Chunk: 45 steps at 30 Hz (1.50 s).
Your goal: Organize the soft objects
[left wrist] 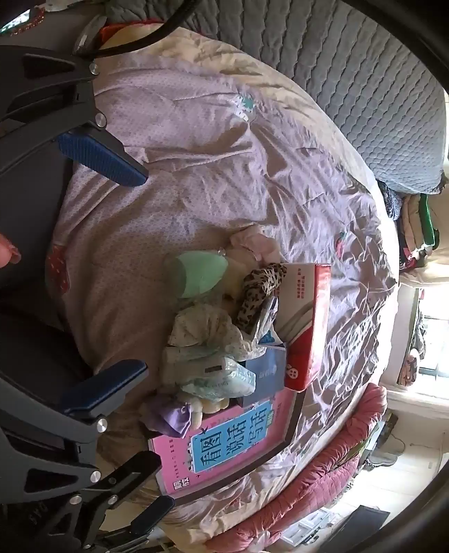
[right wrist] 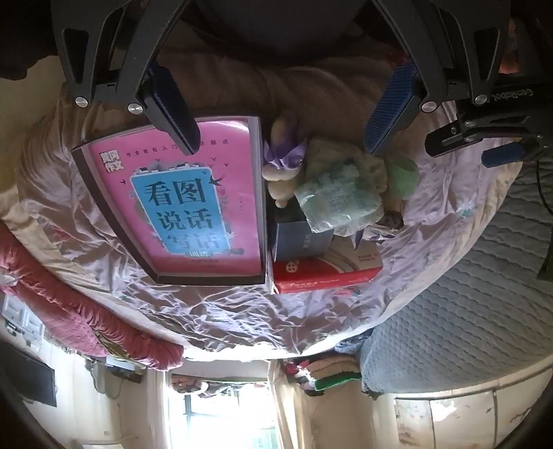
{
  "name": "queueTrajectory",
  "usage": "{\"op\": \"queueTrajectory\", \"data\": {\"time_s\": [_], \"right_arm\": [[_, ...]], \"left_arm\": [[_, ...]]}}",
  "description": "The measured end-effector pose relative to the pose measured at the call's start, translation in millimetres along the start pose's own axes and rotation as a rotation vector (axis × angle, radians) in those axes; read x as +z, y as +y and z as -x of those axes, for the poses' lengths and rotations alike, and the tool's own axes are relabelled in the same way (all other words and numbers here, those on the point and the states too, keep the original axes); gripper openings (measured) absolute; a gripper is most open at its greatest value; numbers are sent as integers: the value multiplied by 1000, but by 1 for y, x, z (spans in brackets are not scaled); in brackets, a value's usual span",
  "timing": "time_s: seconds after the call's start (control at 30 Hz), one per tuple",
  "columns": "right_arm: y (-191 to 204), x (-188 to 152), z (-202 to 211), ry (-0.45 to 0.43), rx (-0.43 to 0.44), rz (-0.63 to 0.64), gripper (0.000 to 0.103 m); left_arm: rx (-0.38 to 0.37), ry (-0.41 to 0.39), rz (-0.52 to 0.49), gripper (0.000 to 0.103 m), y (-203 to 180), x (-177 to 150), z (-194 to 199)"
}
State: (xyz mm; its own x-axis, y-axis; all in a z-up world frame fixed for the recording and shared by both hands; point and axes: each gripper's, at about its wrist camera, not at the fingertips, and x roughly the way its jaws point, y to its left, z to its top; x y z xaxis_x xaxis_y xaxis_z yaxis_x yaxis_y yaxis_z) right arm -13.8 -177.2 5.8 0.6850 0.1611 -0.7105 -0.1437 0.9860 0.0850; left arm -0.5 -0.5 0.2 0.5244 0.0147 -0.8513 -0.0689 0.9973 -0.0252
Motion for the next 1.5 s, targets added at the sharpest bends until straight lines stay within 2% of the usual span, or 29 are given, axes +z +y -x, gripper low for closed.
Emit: {"op": "queueTrajectory", "data": {"time_s": [1.5], "right_arm": [[-4,1,5,-3,-39,-1,96]], "left_arm": [[13,-24,-20,101,-8,2,10]]}}
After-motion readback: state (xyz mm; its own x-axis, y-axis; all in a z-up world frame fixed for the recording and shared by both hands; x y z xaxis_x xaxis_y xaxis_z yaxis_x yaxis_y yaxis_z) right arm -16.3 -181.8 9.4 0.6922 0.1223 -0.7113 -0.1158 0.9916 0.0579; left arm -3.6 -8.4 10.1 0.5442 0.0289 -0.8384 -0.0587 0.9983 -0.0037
